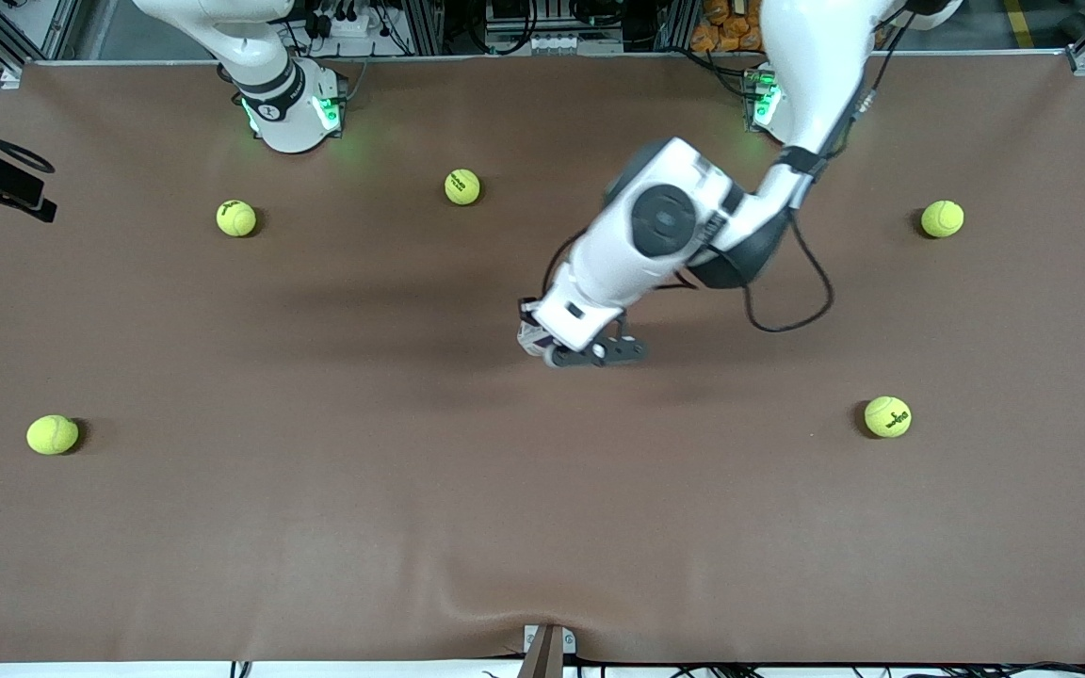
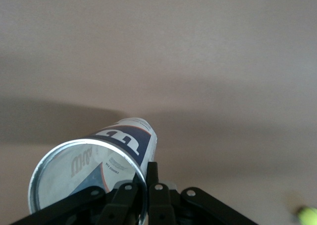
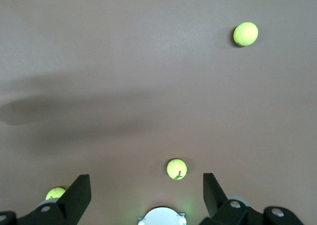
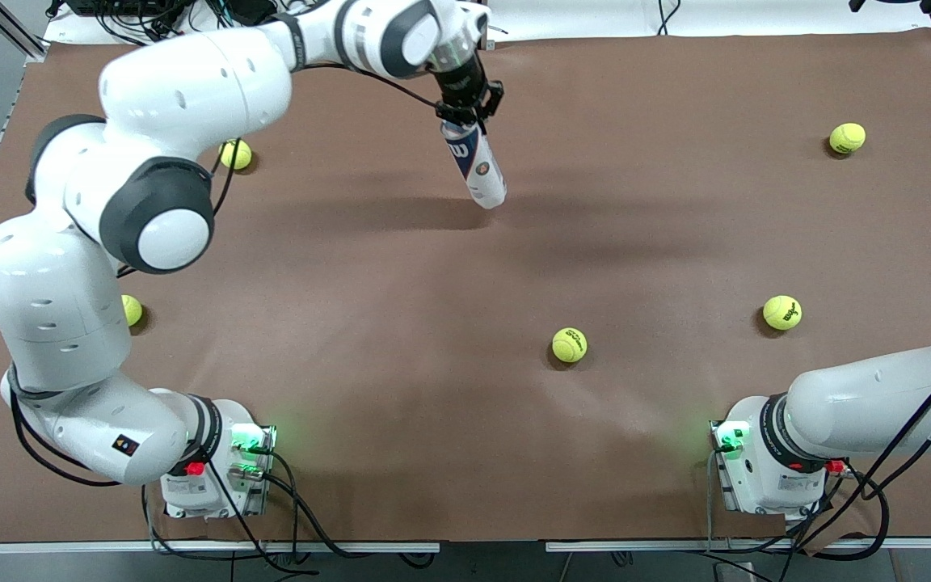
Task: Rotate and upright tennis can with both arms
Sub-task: 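Lift and rotate the can upright with the left gripper, lower it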
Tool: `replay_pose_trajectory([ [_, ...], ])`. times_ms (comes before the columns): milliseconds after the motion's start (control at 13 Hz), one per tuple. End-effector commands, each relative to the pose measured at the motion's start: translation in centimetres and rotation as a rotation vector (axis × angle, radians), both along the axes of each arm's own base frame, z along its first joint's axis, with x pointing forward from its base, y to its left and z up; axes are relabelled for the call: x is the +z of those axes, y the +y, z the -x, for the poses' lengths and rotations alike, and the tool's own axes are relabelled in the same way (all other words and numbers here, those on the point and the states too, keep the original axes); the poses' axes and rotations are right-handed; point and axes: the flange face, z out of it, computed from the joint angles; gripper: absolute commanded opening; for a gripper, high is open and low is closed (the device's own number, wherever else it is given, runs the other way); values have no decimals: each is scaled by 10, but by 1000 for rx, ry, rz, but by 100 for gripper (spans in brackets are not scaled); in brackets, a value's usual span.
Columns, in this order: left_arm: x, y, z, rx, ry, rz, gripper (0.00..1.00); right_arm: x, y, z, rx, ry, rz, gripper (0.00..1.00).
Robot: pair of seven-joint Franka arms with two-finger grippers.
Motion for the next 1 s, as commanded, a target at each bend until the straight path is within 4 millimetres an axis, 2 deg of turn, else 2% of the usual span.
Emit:
replay_pose_trajectory([
  [0, -10, -39, 28, -27, -93, -108, 0, 5, 4, 2, 10, -2, 24, 100],
  [77, -25, -52, 40, -23, -117, -157, 0, 5, 3, 2, 9, -2, 23, 100],
  [308, -44, -66, 55, -35, -164, -221, 0, 5, 3, 2, 7, -7, 15, 100],
  [385, -44, -66, 56, -38, -166, -224, 22, 5, 3, 2, 5, -7, 13, 100],
  [462, -41, -65, 55, -35, -168, -222, 84, 5, 1, 2, 1, -8, 5, 100],
  [538, -39, -67, 56, -41, -171, -220, 100, 6, 1, 1, 0, -11, 4, 100],
  [692, -30, -66, 57, -38, -174, -221, 100, 6, 1, 1, 0, -12, 1, 100],
  [923, 17, -48, 62, -29, -162, -272, 100, 6, 2, 1, -1, -12, -1, 100],
])
